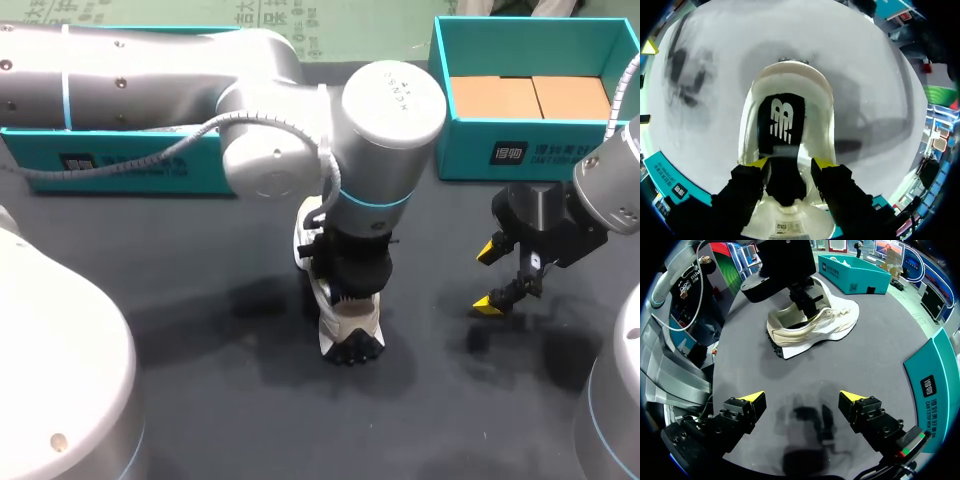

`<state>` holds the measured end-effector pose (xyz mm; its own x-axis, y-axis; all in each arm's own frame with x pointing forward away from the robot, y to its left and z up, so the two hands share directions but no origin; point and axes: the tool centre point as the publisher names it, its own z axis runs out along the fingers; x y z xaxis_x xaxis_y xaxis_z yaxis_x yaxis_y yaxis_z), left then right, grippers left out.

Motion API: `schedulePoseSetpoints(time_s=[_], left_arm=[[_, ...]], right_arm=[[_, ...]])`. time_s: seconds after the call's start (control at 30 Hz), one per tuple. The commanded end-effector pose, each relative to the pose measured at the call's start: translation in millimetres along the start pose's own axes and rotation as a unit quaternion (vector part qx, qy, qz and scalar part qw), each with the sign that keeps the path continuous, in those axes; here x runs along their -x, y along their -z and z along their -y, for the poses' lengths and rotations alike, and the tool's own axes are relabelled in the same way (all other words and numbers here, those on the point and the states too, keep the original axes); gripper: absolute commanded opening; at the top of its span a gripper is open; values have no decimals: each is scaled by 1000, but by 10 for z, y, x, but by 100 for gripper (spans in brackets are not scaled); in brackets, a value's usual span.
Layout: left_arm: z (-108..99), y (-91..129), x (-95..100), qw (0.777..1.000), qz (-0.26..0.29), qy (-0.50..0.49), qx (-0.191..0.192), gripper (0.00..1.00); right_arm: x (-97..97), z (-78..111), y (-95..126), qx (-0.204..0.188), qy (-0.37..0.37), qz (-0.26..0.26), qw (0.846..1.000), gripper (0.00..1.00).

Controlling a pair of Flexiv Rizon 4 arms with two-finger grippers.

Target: Take the shoe out of the shoebox, open the shoe tongue, remove and reinsert the insole, then place the shoe into the shoebox

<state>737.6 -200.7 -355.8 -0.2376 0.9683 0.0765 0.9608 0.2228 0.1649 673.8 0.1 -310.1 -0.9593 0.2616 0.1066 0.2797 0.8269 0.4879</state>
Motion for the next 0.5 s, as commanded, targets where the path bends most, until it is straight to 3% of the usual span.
schedulePoseSetpoints(time_s=[0.03,0.33,0.5], left_arm=[[-10,23,-66,1000,4,-13,-13,100],[82,41,-88,999,8,-28,-12,100],[25,62,-59,999,10,-31,-21,100]], right_arm=[[-14,3,0,-1,0,1,1000,100],[-14,3,0,-1,0,1,1000,100],[-14,3,0,-1,0,1,1000,100]])
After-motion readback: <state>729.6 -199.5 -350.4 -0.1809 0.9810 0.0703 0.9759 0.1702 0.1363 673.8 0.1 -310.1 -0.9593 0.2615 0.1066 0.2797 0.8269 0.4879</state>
